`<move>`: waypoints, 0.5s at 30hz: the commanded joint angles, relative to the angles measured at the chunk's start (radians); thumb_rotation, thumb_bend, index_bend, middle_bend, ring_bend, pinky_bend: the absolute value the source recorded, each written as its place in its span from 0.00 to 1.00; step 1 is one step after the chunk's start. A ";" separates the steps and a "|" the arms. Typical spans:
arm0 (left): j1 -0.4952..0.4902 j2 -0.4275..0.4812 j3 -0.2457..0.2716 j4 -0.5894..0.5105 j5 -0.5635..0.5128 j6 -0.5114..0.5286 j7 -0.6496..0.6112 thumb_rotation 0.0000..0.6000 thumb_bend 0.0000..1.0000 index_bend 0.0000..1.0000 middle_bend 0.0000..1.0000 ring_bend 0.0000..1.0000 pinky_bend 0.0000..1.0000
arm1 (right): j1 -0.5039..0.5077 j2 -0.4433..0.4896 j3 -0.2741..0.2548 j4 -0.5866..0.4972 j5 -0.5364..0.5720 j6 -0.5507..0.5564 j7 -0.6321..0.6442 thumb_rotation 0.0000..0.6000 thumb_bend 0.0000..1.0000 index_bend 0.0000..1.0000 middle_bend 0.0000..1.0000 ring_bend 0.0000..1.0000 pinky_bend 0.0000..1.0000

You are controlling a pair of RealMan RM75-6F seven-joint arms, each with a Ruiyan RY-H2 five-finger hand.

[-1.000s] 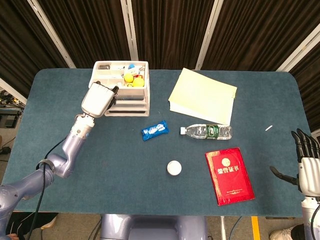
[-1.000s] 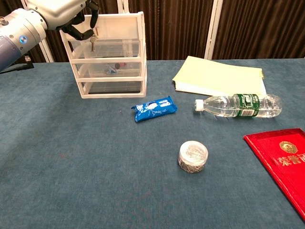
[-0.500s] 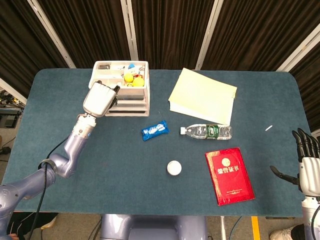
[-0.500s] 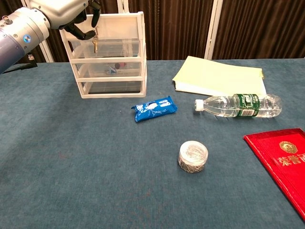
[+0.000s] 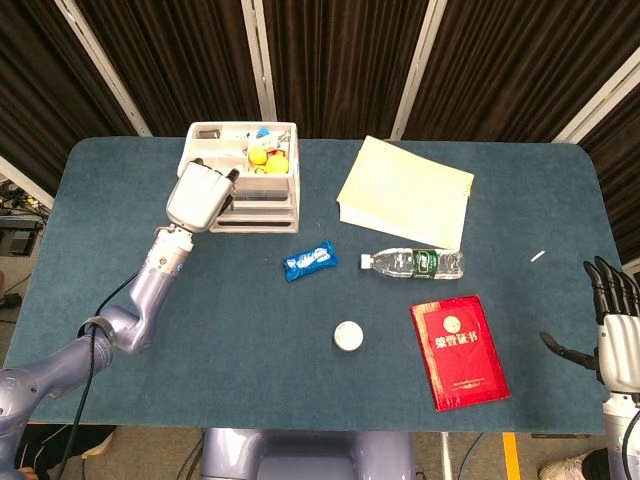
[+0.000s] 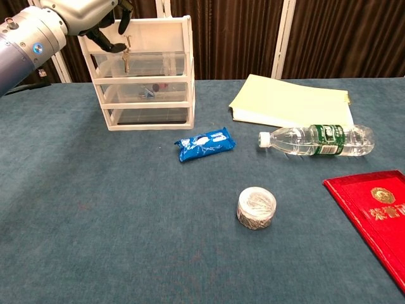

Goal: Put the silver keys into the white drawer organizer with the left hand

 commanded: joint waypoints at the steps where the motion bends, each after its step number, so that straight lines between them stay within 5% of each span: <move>1: -0.003 -0.004 -0.004 -0.001 -0.002 0.003 0.003 1.00 0.23 0.52 0.99 0.88 0.75 | -0.001 0.000 -0.001 0.000 -0.001 0.001 0.001 1.00 0.05 0.00 0.00 0.00 0.00; 15: -0.018 -0.012 -0.022 -0.004 -0.013 0.009 0.027 1.00 0.23 0.53 0.99 0.88 0.75 | -0.001 0.002 0.000 -0.002 -0.001 0.000 0.005 1.00 0.05 0.00 0.00 0.00 0.00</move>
